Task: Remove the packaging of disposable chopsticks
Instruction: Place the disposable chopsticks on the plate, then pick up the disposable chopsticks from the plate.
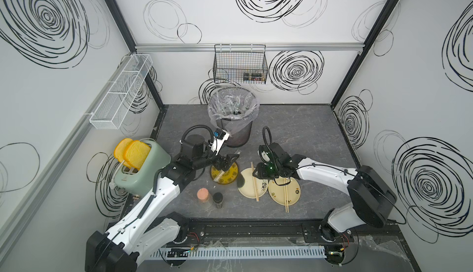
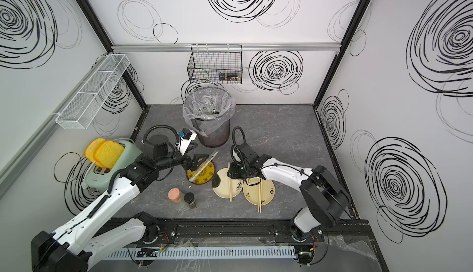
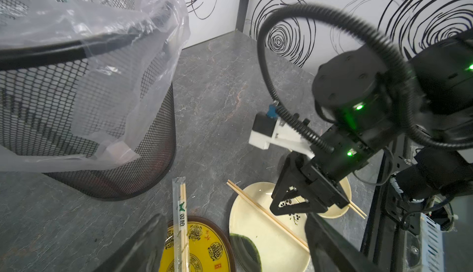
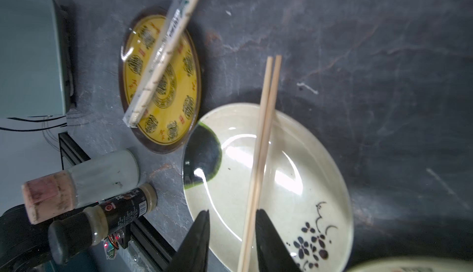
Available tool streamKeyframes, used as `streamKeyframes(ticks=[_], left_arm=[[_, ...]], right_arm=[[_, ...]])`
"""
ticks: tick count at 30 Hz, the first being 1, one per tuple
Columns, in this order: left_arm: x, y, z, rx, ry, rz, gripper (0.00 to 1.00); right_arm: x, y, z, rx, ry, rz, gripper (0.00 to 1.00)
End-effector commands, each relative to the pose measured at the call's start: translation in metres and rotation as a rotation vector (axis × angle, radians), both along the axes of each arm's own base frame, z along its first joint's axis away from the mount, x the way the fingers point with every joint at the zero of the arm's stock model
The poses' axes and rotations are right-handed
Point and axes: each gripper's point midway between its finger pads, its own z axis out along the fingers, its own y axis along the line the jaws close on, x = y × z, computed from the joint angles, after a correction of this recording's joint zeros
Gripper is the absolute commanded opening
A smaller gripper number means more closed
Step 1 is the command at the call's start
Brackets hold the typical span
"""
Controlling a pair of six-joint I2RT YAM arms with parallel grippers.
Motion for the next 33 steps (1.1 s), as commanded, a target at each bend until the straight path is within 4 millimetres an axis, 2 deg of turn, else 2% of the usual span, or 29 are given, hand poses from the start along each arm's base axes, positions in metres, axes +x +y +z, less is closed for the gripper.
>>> streamKeyframes(ticks=[1,7,10,13,15,20,23,33], left_arm=[[0.007,-0.003,0.006,0.016,-0.021,-0.006,0.86],[0.016,-0.004,-0.036,0.153,0.061,0.048,0.81],[0.021,0.0,-0.066,0.225,0.136,0.107,0.75],[0.021,0.013,-0.097,0.288,0.203,0.191,0.73],[0.021,0.023,-0.111,0.338,0.221,0.233,0.73],[0.024,0.042,-0.139,0.487,0.279,0.283,0.74],[0.024,0.049,-0.155,0.555,0.318,0.288,0.74],[0.022,0.033,-0.185,0.543,0.433,0.275,0.74]], right_arm=[[0.022,-0.003,0.026,0.042,-0.204,0.017,0.34],[0.051,-0.014,0.054,0.2,-0.466,0.021,0.34],[0.051,-0.023,0.059,0.233,-0.578,0.021,0.37],[0.044,-0.032,0.055,0.241,-0.651,0.025,0.38],[0.038,-0.039,0.055,0.246,-0.678,0.021,0.39],[0.032,-0.046,0.066,0.275,-0.712,-0.007,0.41],[0.032,-0.046,0.066,0.271,-0.712,-0.01,0.41],[0.028,-0.046,0.072,0.274,-0.736,-0.016,0.42]])
